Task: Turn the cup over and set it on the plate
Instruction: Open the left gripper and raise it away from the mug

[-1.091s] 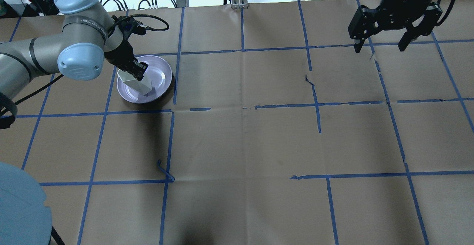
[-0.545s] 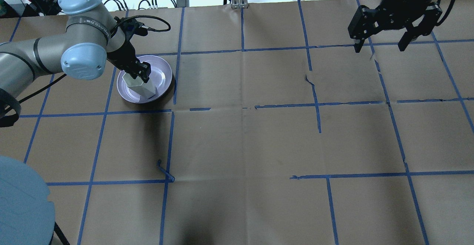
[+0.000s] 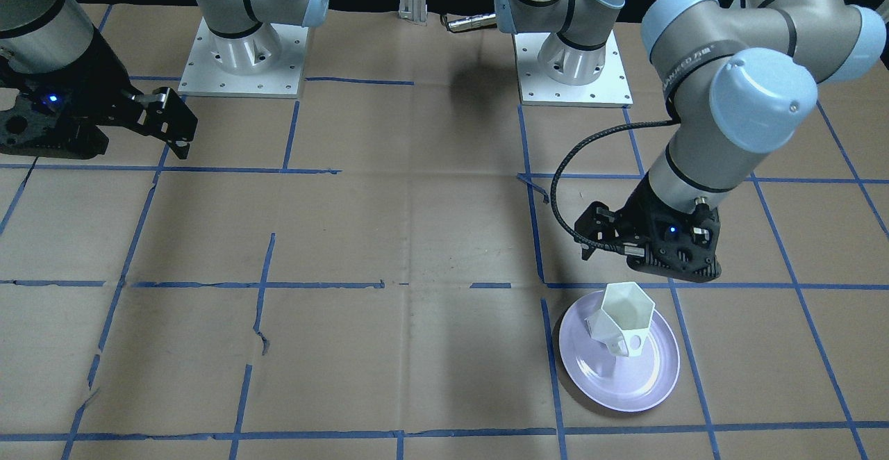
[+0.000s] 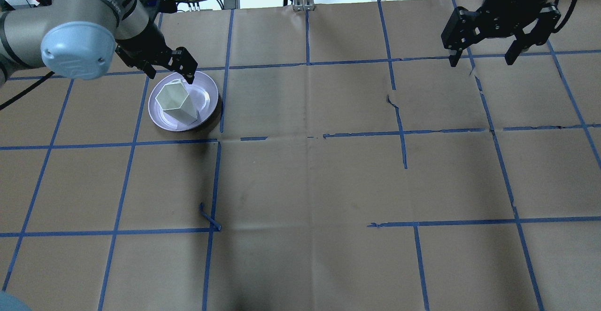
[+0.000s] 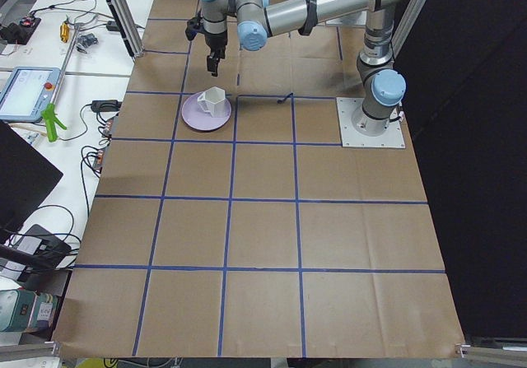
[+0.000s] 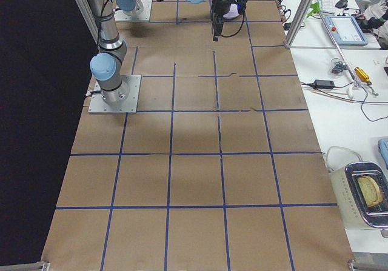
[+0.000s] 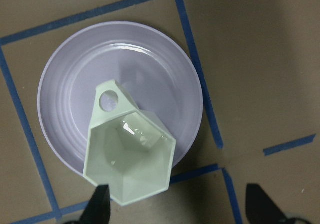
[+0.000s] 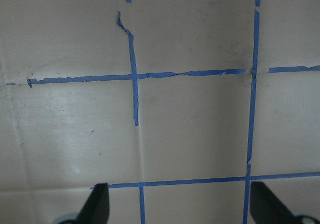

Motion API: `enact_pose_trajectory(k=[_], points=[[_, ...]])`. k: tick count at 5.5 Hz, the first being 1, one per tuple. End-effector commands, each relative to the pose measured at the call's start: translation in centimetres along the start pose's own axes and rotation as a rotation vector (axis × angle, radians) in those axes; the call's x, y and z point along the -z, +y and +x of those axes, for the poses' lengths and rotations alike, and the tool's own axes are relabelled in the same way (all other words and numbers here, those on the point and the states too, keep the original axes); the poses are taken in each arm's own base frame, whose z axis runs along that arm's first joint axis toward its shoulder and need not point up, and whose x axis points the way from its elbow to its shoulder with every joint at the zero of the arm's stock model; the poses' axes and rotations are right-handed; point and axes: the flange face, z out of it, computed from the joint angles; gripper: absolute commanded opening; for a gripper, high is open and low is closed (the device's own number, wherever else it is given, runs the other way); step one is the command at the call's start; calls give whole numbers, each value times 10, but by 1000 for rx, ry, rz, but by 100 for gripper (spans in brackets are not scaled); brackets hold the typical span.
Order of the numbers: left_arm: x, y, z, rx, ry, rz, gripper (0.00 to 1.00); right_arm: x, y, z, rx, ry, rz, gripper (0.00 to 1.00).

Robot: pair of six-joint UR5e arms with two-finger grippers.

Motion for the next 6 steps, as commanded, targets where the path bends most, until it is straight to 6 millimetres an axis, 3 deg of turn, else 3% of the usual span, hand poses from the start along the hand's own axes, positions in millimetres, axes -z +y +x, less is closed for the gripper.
enact_pose_trajectory(k=[1, 2, 4, 6], points=[[77, 27, 61, 62, 3, -24, 98, 0, 0, 0, 0, 0, 0, 100], [99, 45, 72, 64, 5, -6, 98, 0, 0, 0, 0, 0, 0, 100], [111, 70, 69, 88, 2, -36, 98, 0, 0, 0, 0, 0, 0, 100], [117, 75, 67, 133, 4, -14, 98, 0, 0, 0, 0, 0, 0, 100]])
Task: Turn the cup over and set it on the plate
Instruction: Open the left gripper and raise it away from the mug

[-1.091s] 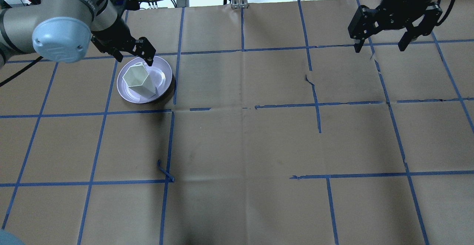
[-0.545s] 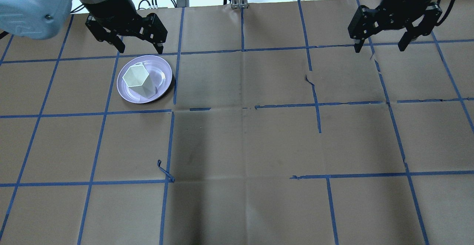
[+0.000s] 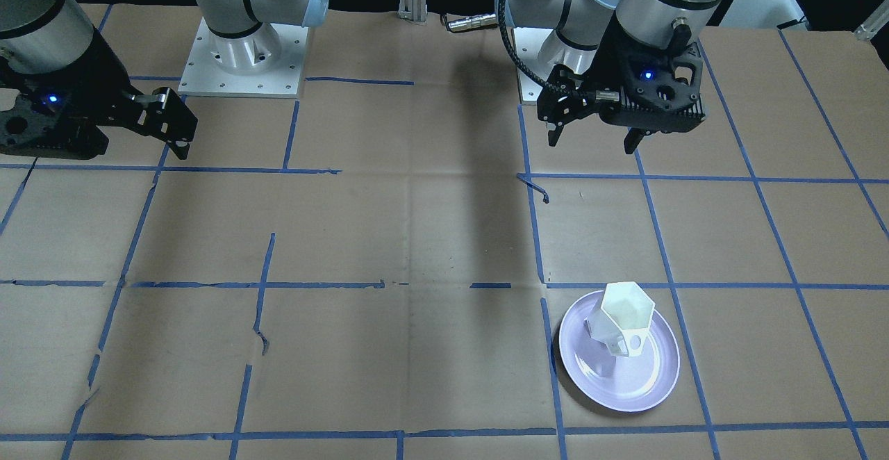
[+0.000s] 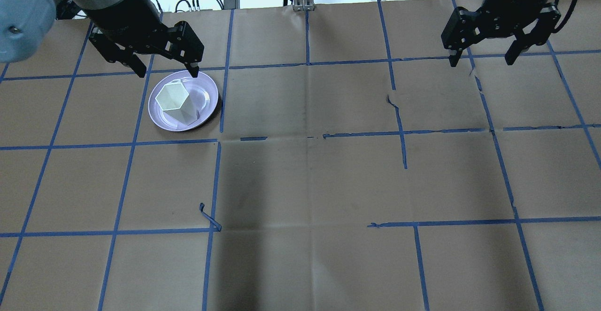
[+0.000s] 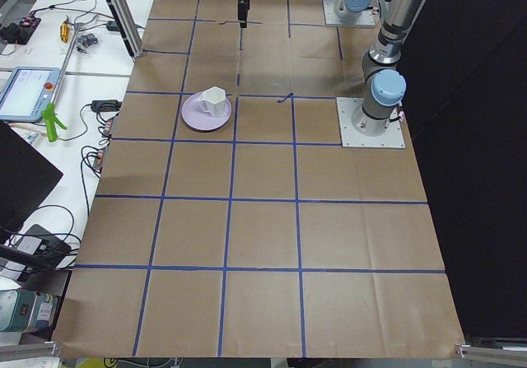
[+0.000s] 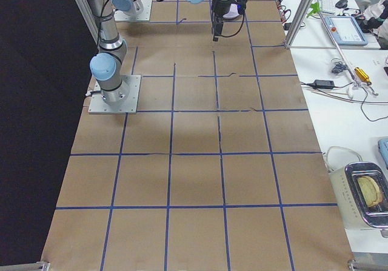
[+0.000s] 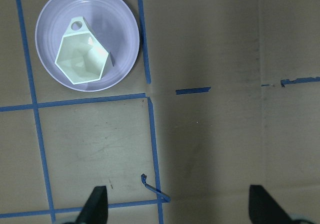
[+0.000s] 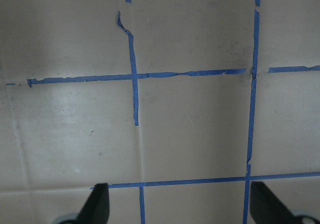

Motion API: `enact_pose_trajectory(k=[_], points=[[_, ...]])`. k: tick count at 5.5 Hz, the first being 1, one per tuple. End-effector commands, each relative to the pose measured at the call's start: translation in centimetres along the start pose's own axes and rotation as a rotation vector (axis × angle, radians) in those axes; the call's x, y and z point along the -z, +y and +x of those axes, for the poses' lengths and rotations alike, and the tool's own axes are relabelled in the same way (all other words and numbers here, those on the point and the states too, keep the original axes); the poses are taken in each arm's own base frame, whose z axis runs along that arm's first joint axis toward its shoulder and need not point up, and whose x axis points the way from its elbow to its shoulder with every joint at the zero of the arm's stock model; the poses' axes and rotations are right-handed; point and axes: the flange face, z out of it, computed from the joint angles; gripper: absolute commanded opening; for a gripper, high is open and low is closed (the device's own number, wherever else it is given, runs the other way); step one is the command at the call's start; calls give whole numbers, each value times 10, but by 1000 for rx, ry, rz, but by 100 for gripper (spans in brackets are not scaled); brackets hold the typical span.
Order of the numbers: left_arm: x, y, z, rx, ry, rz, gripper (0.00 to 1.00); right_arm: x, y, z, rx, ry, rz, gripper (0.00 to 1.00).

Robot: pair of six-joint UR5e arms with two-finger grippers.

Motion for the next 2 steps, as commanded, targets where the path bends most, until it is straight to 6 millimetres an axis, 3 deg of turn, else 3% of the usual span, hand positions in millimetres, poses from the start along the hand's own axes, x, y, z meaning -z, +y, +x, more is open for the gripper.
enact_pose_trajectory(k=[1, 2], points=[[2, 4, -3, 35, -1, -4, 98, 0, 0, 0, 0, 0, 0, 100], [2, 3, -7, 41, -2, -7, 98, 0, 0, 0, 0, 0, 0, 100]])
